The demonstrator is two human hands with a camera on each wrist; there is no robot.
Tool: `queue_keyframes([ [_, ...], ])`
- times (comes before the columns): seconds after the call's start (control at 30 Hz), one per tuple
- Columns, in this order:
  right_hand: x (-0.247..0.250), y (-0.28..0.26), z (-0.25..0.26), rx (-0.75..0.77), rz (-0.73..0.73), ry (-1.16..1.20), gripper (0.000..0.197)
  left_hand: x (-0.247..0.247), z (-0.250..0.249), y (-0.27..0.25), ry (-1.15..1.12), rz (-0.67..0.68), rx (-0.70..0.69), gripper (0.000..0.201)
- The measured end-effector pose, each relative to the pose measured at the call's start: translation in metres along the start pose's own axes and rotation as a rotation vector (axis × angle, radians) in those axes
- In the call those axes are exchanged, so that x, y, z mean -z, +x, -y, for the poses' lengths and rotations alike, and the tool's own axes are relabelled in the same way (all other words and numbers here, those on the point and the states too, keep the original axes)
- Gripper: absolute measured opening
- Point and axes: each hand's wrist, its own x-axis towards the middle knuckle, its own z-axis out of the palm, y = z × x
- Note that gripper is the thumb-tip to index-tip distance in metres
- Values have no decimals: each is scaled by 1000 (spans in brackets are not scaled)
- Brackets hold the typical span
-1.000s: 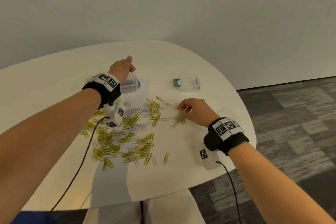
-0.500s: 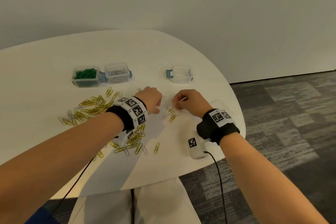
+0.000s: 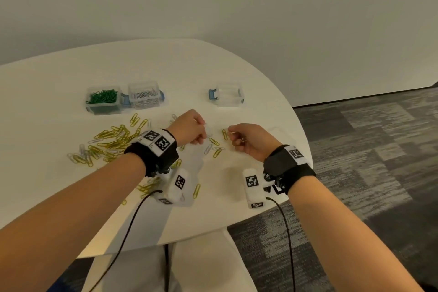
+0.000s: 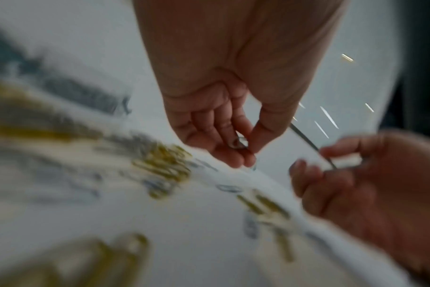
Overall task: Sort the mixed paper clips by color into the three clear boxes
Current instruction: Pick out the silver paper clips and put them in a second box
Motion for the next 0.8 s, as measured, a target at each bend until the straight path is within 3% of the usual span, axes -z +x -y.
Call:
queue_keyframes([
  [0.03,-1,0,-1,34,-31,-256,8,-3,1,-2,-3,33,33,13],
  [0.1,-3,2,-3,131,-61,-721,12,-8,3,-4,267,83,5,13],
  [0.17,-7,3,-4,246,-83,-1001,14,-14,3,-7,534,79,-61,24],
  [0.27,-15,4,-9,329,-78,-1160,12,-22,5,-7,678,84,-85,26],
  [0.4,-18,4,-10,309,-6,-1358,12,-26,5,-7,694,88,-67,22],
  [0.47,-13,2,-6,272,-1,-1205,13,-24,5,-8,672,84,-93,23],
  [0.53,-4,-1,-5,160,58,-581,17,-19,4,-7,484,27,-117,19],
  [0.6,6,-5,-6,30,208,160,14,-15,-1,-5,-58,-11,-4,17],
  [0.63,10,-8,-8,-2,280,395,12,-15,-5,-4,-371,-3,94,21],
  [0.7,13,-9,-9,-18,367,640,17,-13,-8,0,-750,20,223,24],
  [0.77,13,-7,-9,-24,331,741,24,-11,-11,8,-761,6,255,21],
  [0.8,13,-7,-9,-23,287,755,28,-11,-12,11,-614,-37,231,19],
])
